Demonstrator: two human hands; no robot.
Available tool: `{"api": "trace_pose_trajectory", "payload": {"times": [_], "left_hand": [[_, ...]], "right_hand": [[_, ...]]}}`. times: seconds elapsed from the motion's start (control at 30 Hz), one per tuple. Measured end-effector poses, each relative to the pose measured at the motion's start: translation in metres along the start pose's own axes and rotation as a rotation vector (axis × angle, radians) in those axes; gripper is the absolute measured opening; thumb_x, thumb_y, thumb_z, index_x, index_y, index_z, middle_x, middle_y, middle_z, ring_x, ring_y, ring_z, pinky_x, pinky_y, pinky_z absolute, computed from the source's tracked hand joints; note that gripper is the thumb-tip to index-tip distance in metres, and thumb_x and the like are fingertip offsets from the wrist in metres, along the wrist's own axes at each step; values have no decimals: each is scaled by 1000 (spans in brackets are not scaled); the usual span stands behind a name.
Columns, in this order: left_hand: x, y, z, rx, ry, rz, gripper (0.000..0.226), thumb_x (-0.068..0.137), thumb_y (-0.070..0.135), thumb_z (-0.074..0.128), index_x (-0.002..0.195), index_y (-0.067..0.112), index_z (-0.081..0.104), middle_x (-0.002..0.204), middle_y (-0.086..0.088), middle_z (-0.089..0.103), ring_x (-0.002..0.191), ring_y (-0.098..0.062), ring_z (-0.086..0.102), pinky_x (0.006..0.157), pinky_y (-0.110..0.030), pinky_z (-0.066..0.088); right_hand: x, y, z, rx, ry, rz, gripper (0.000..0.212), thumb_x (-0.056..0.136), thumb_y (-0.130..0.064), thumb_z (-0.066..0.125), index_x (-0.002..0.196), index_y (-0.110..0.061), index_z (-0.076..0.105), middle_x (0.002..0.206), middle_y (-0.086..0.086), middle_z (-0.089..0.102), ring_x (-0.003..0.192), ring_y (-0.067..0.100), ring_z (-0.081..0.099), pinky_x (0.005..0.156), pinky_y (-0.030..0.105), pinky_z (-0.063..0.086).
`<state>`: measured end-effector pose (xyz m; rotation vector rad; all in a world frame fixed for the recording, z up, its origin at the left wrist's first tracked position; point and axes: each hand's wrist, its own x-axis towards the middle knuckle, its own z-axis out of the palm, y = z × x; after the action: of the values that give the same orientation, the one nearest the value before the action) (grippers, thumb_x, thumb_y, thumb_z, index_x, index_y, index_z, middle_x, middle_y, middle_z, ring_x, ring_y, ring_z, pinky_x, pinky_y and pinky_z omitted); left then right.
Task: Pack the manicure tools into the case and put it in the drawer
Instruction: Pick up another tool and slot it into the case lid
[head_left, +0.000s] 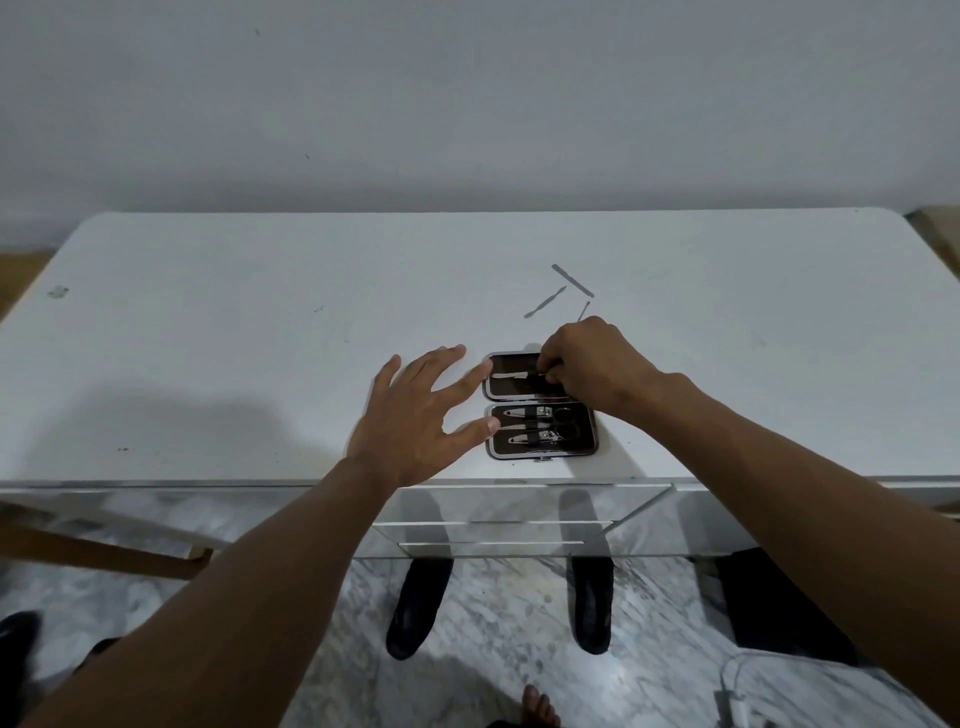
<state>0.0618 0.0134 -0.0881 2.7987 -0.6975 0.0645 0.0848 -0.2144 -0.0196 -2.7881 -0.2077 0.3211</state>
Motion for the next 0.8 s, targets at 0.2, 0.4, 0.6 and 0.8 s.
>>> {"api": "trace_pose_trajectory", "payload": {"times": [0.2, 0.4, 0.6, 0.8], "left_hand": [[0, 0, 0, -10, 4, 5, 66, 89, 74, 24, 147, 43, 29, 157, 5, 29, 145, -15, 22, 117, -52, 12], [-1, -1, -1, -10, -16, 19, 68, 88, 75, 21, 148, 44, 25, 158, 5, 26, 145, -16, 20, 117, -52, 10], [-1, -2, -2, -5, -19, 21, 70, 86, 76, 25, 148, 43, 28, 158, 5, 26, 145, -14, 20, 117, -51, 11], [0, -2, -4, -27, -31, 3, 70, 85, 77, 20, 147, 45, 28, 158, 7, 25, 145, -12, 18, 118, -50, 10]], "right_hand": [[-1, 0, 2, -39, 15, -39, 24, 86, -5, 57, 103, -13, 73, 101, 15, 71, 94, 33, 64, 73, 28, 46], [-2, 1, 3, -58, 25, -63, 23, 87, -5, 57, 104, -12, 72, 103, 13, 71, 97, 32, 63, 74, 29, 45], [-2, 3, 2, -26, 21, -53, 21, 87, -9, 57, 100, -13, 72, 100, 11, 71, 95, 30, 62, 72, 28, 41], [2, 3, -11, 51, 56, -32, 20, 86, -12, 56, 91, -9, 75, 91, 10, 74, 87, 30, 65, 74, 30, 48]]}}
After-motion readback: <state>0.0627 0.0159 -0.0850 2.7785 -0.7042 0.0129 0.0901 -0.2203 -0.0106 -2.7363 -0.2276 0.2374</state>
